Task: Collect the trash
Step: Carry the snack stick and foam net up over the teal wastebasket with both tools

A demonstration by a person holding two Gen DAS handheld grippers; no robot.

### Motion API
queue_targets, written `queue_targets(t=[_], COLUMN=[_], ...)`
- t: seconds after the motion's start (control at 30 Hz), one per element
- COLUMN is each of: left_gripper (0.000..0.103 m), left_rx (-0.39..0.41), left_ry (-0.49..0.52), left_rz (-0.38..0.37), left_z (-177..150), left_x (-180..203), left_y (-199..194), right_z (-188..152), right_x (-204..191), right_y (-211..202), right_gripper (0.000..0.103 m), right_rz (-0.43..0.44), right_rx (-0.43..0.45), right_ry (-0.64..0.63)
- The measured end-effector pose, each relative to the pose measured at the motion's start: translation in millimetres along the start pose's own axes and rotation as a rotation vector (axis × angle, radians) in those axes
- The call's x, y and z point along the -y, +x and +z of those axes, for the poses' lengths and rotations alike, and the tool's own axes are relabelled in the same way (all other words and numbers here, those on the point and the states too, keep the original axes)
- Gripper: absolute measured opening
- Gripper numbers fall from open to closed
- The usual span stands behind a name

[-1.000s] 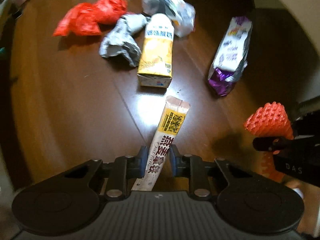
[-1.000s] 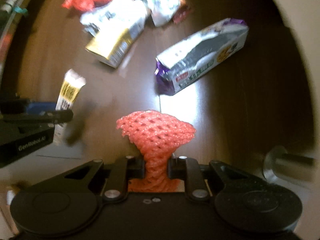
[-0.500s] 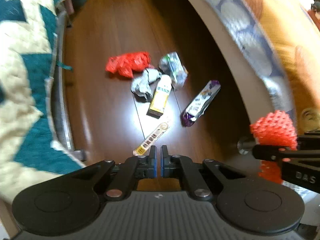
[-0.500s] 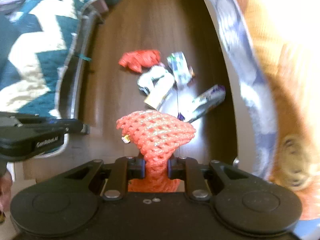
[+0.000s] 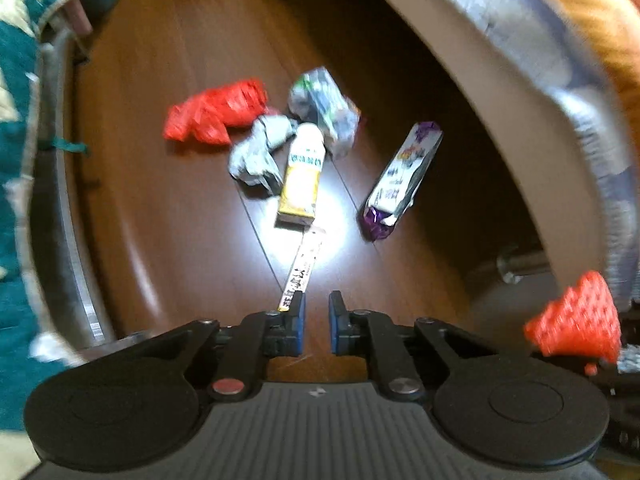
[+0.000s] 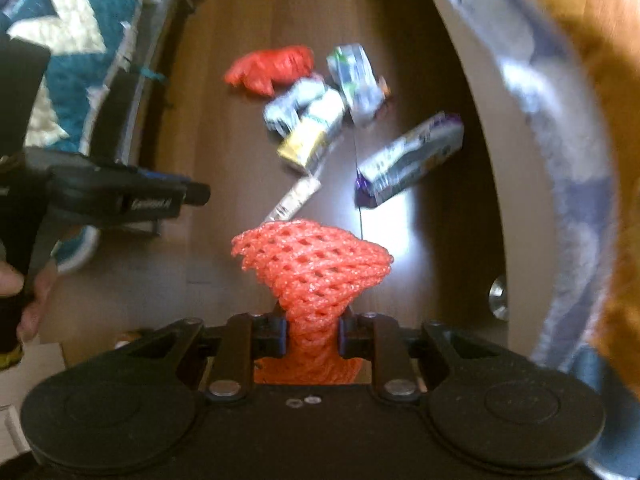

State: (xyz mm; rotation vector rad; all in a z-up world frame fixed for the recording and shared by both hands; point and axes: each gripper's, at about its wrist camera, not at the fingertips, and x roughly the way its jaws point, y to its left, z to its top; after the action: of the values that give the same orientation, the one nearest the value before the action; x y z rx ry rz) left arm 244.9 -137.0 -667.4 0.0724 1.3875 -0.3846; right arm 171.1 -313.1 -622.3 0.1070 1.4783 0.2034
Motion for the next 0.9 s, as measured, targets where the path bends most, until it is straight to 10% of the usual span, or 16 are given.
queue_targets(t=[0.1,0.17,0.23,0.7,0.9], left_gripper=[0.032,0.065,0.070,0.068,0.049], left_rx=[-0.006,-0.003,0.008,-0.035,-0.001], left_ry=[0.015,0.014,0.004,0.035,0.080], left_rz=[0.015,0.024,0.021,0.069,0.093], left_z=[-5,-8,-12,-25,-27], left_x=[1,-1,-4,-10,-1], left_y=[44,70,96,201,203], right_z=[-5,-9,-12,-20,-20], right_x=[17,27,35,60,58], right_y=[34,58,81,152,158], right_gripper=[0.020,0.020,0.021,0.021,0.020], right_rz=[0.002,-0.002,-0.008,-0.030,-0.034], right_rx=[-0.017,-0.027,-0.035,-0.048,-0.054], right_ry=[0.023,0.032,0.038,0.048,0.045])
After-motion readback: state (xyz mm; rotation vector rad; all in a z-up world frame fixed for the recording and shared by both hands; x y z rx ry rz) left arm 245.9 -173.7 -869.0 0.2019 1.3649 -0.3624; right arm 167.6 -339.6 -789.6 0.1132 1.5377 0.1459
